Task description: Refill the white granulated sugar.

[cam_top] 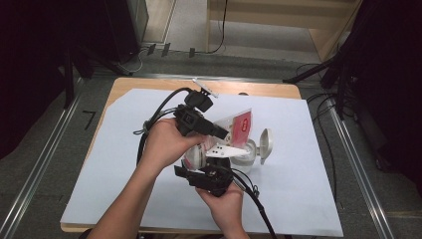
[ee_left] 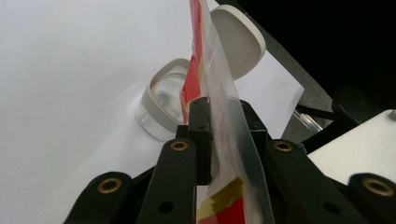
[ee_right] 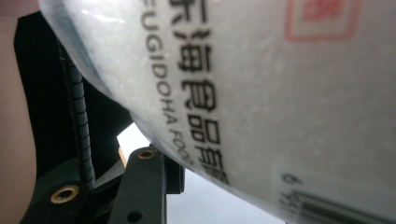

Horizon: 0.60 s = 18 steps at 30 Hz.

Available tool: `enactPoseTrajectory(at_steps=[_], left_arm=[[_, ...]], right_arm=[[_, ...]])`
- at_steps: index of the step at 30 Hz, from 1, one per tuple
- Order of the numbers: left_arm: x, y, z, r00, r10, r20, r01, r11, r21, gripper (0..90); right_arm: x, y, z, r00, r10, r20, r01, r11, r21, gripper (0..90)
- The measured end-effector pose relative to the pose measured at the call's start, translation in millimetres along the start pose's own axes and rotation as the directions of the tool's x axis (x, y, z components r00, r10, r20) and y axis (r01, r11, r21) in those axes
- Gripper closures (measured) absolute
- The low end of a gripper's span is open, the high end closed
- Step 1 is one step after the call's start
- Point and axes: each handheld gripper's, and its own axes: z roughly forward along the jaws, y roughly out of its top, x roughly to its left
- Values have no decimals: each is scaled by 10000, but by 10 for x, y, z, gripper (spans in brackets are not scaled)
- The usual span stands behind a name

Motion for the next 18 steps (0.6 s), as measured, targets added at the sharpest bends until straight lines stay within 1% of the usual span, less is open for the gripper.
enactPoseTrajectory(at_steps=[6,8,9,15,16,18], left_arm=[[27,-26,-30,9998,-80,162,82,9999,-77,794],[31,-36,-37,9995,-196,240,200,9996,-175,792],[39,-38,-39,9997,-113,226,117,9997,-193,792],[53,-61,-47,9996,-144,234,148,9997,-187,792],[53,-66,-44,9994,-184,277,193,9994,-292,792],[51,-70,-51,9996,-167,232,174,9995,-271,792]], right_arm=[[22,4,4,10000,-56,-63,56,10000,62,633],[31,6,9,9999,-84,-78,84,9999,56,632],[33,7,9,9999,-89,-69,89,9999,67,632],[33,1,29,9999,-128,-51,128,9998,130,632],[37,1,30,9999,-144,-47,145,9998,141,632],[40,2,32,9998,-187,-21,187,9997,139,632]])
